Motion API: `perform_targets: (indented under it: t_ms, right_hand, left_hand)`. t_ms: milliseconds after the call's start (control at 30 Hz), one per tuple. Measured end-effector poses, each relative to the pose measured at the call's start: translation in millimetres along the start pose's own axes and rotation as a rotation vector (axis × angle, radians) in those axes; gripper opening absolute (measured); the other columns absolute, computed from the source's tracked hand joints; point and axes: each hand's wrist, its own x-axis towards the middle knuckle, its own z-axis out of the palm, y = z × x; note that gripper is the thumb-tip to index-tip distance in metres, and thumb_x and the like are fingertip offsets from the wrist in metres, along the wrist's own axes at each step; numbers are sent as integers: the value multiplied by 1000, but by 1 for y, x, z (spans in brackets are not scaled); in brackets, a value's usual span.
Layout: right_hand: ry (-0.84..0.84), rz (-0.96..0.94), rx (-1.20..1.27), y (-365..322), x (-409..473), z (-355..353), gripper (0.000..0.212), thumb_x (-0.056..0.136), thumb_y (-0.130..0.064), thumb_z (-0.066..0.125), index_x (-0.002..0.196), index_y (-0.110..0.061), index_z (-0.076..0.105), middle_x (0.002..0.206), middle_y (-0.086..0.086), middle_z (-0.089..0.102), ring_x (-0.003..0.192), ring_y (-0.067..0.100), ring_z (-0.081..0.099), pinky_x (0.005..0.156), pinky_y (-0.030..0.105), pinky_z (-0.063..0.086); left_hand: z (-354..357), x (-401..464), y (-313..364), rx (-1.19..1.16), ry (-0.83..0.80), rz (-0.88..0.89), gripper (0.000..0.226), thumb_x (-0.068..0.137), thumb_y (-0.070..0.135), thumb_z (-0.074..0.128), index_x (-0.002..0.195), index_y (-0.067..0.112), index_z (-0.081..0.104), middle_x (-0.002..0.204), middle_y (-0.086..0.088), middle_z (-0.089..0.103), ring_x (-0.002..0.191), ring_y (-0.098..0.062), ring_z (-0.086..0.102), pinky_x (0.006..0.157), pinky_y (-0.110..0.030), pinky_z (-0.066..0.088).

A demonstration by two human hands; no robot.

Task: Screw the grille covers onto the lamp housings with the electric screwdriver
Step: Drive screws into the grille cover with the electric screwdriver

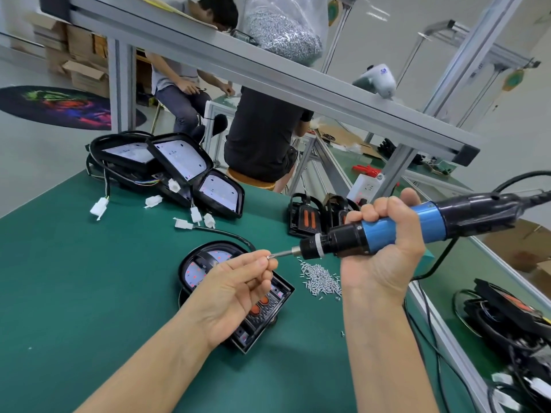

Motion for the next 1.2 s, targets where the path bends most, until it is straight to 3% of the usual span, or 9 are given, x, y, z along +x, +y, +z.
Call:
perform_targets:
  t_ms: [267, 433, 567, 733, 1200]
  right_hand:
    - [22, -17, 4, 1, 0, -4, 28, 70, -6, 55, 93, -21, 52, 60, -6, 48, 50, 7, 47, 54, 21, 45]
    - [15, -17, 2, 5, -3, -11, 29, 72, -6, 55, 97, -22, 52, 61, -6, 50, 54, 8, 49, 60, 22, 47]
    - [-66, 140, -79, 1, -3, -23, 42, 74, -2, 61, 108, -25, 55, 71, -3, 57, 67, 13, 57, 71, 25, 52]
    - [-8, 241, 43, 4, -3, -29, 44, 74, 4, 59, 108, -23, 61, 74, 0, 56, 65, 13, 60, 81, 29, 54]
    - [1, 204, 56, 22, -9, -34, 43, 74, 4, 57, 108, -23, 57, 72, -1, 56, 65, 13, 59, 75, 27, 54]
  left_hand:
    - [1, 2, -6, 111, 47, 188, 13, 66, 2, 64, 70, 6, 76, 71, -11, 69, 56, -10, 61, 55, -18, 54]
    - [-1, 2, -6, 248, 103, 333, 12, 75, -7, 62, 77, 1, 71, 69, -12, 70, 57, -12, 61, 57, -19, 54]
    - [-5, 3, 2, 325, 125, 398, 14, 80, -11, 59, 84, -1, 68, 69, -10, 71, 56, -10, 60, 59, -18, 54]
    - [-9, 7, 9, 330, 141, 426, 16, 82, -11, 58, 83, 1, 68, 69, -8, 71, 55, -9, 59, 59, -18, 54]
    - [-30, 14, 14, 496, 137, 412, 20, 79, -4, 66, 76, 13, 77, 78, -14, 73, 61, -9, 64, 58, -17, 53]
